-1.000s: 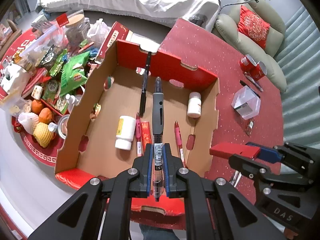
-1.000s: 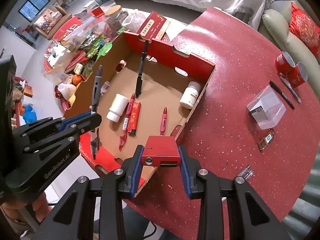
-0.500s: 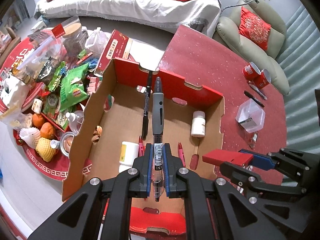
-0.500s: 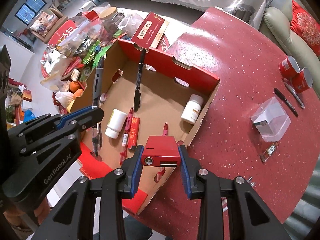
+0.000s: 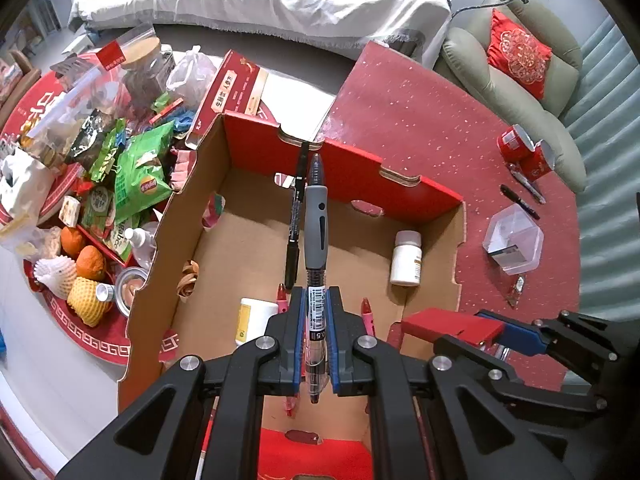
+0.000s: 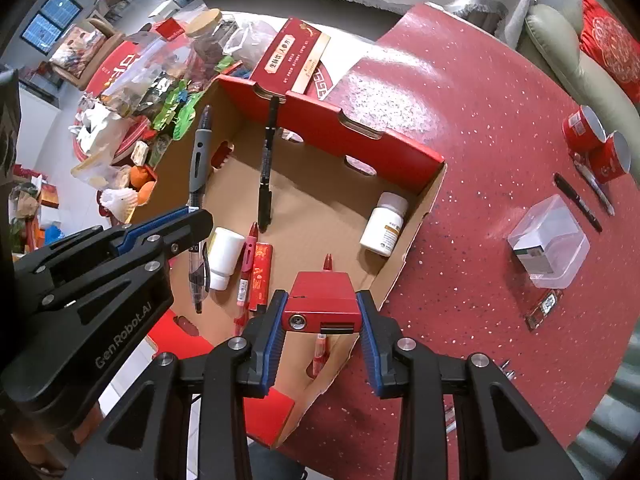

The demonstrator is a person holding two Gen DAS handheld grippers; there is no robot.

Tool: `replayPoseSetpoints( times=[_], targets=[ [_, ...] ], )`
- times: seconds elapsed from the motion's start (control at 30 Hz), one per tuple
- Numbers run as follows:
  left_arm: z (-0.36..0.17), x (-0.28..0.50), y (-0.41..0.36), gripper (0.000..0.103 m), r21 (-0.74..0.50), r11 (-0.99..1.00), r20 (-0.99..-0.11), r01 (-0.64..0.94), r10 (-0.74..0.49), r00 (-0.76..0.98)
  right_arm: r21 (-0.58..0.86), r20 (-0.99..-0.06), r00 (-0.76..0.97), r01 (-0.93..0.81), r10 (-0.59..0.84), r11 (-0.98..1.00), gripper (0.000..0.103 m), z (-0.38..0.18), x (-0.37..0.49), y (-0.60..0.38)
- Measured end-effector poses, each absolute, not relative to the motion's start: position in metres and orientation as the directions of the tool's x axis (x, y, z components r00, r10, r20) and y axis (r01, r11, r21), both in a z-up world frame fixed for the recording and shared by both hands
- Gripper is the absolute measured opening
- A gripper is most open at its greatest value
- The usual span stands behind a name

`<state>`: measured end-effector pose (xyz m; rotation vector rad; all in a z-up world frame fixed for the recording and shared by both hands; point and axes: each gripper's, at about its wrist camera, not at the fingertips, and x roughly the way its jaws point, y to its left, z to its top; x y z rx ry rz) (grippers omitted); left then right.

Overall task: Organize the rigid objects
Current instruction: 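Open both grippers to drop the grey pen and red case into the box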

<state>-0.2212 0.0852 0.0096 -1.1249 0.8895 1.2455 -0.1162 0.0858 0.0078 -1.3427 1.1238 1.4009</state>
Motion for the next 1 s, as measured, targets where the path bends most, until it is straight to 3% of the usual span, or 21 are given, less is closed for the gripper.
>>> replayPoseSetpoints(
  times=[0.57,0.67,0.73,0.77,0.83,0.87,0.97,1.0],
  targets=[
    [-0.023,-0.218,0.084,0.011,-0.096,-0.032,-0.982,-0.995,0.169,0.089,0.050,-0.997,-0.037,-0.982,-0.069,-0.184,0.036,-0.025,-0.117,0.084],
    [-0.026,-0.221,0.083,0.040,-0.046,-0.036,-0.986,-0.998,0.164,0.039,0.035,-0.997,-0.021,-0.980,-0.071,-0.198,0.036,-0.028,-0.119,0.084],
    [-0.027,-0.226,0.083,0.077,-0.023,-0.061,-0.987,-0.998,0.163,0.012,0.017,-0.998,-0.004,-0.978,-0.062,-0.209,0.037,-0.027,-0.119,0.084],
    [-0.028,-0.231,0.083,0.082,-0.023,-0.081,-0.987,-0.996,0.160,0.010,0.016,-0.998,-0.004,-0.977,-0.057,-0.211,0.038,-0.026,-0.118,0.084],
    [-0.030,-0.241,0.082,0.083,-0.037,-0.122,-0.991,-0.992,0.135,0.021,0.006,-0.999,0.001,-0.978,-0.033,-0.210,0.066,-0.020,-0.115,0.084],
    [-0.031,-0.243,0.082,0.083,-0.038,-0.130,-0.992,-0.991,0.122,0.022,-0.001,-1.000,0.005,-0.978,-0.018,-0.210,0.072,-0.017,-0.114,0.084],
    [-0.030,-0.244,0.080,0.094,-0.050,-0.134,-0.993,-0.990,0.116,0.034,0.001,-1.000,-0.003,-0.978,0.008,-0.211,0.076,-0.006,-0.111,0.081],
    [-0.027,-0.243,0.077,0.103,-0.046,-0.131,-0.992,-0.990,0.126,0.030,-0.008,-1.000,0.005,-0.976,0.017,-0.217,0.076,-0.001,-0.108,0.078]
  ],
)
